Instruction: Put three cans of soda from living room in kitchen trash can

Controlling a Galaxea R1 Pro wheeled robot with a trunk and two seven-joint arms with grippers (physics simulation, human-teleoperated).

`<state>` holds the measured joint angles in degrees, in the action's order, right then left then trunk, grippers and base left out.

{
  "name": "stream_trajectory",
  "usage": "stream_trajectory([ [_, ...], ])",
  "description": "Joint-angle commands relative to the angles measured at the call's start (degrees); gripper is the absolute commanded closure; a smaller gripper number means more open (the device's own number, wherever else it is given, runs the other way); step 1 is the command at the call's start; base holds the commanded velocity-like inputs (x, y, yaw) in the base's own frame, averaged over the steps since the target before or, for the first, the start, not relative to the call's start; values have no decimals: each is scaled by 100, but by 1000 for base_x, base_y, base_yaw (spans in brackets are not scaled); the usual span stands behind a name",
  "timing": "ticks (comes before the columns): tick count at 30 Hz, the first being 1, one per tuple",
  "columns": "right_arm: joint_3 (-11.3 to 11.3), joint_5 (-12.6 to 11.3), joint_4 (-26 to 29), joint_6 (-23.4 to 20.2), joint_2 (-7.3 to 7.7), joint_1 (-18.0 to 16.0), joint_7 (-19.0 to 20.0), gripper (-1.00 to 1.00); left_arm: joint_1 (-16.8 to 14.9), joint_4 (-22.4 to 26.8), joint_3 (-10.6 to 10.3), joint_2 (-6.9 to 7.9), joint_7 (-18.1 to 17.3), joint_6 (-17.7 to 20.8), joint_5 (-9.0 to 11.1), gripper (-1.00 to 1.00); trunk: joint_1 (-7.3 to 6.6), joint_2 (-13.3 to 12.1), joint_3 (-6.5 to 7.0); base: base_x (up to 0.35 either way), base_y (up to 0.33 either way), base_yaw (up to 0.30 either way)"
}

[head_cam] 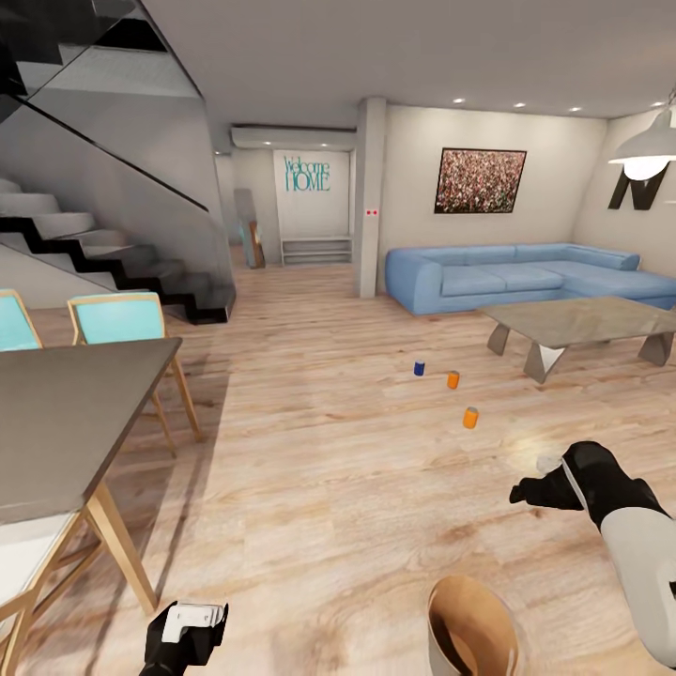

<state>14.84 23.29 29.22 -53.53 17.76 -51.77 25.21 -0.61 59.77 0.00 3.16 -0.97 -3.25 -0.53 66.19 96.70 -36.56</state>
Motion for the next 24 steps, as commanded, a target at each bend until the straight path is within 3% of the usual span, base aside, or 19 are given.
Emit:
stream_trajectory([
  [1,-5,0,-1,0,0,1,0,-100,0,0,0,-2,0,0,0,-100,23,42,-18,0,0,0],
  [24,-30,-8,5,15,-19,17,1,-100,0,0,-22,-17,9,0,-9,-100,528,964,-431,0,0,0],
])
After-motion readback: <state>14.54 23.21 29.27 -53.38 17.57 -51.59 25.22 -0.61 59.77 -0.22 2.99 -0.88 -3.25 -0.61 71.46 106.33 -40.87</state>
